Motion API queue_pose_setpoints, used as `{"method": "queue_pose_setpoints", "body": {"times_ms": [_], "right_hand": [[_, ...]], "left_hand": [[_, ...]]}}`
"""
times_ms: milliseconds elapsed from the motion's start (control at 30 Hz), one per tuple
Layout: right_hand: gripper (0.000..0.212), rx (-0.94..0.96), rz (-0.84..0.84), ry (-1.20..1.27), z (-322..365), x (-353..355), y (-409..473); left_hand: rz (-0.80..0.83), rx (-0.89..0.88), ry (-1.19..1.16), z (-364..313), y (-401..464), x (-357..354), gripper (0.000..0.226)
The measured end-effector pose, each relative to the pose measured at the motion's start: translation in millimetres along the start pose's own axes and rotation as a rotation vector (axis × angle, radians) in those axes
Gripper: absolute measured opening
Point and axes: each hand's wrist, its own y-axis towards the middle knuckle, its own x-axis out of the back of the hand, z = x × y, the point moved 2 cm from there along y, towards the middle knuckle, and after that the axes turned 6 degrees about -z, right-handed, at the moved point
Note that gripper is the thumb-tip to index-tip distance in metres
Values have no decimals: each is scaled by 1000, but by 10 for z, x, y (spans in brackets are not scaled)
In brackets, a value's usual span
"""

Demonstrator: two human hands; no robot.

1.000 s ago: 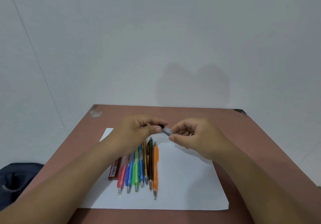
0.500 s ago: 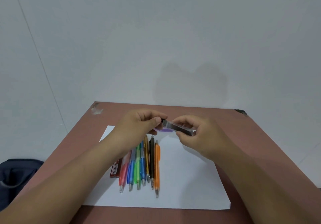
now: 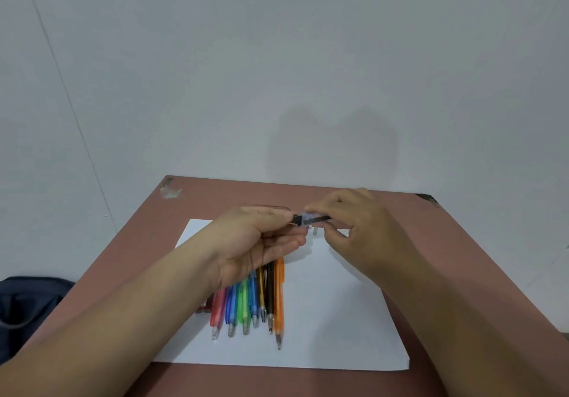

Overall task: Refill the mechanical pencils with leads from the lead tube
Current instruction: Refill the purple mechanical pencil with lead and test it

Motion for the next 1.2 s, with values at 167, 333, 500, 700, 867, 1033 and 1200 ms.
{"method": "queue_pose_setpoints", "body": {"times_ms": [167,333,500,700,867,1033,1200], "right_hand": [[39,10,12,15,-21,-47,-5],[35,-44,-57,100,43,-76,-13],[29,-99,-29,77,36,-104,1],[21,-56,-6,-125,60,-109,7],[15,-62,55,-109,161,-109,-3],[15,-467,21,99,84,-48,-28],[15,-633,-20,101,-2,13,-15]], "left_hand": [[-20,-11,1,29,9,-3,20],[-4,-22,-22,24,4,-26,22],[-31,-74,13,30,16,-16,19],[-39,-176,93,14,21,-12,30],[-52,-208,72,0,1,-30,36],[-76,-129,-4,-18,-17,-32,47],[-65,-38,-38,-13,-18,-21,51]]}}
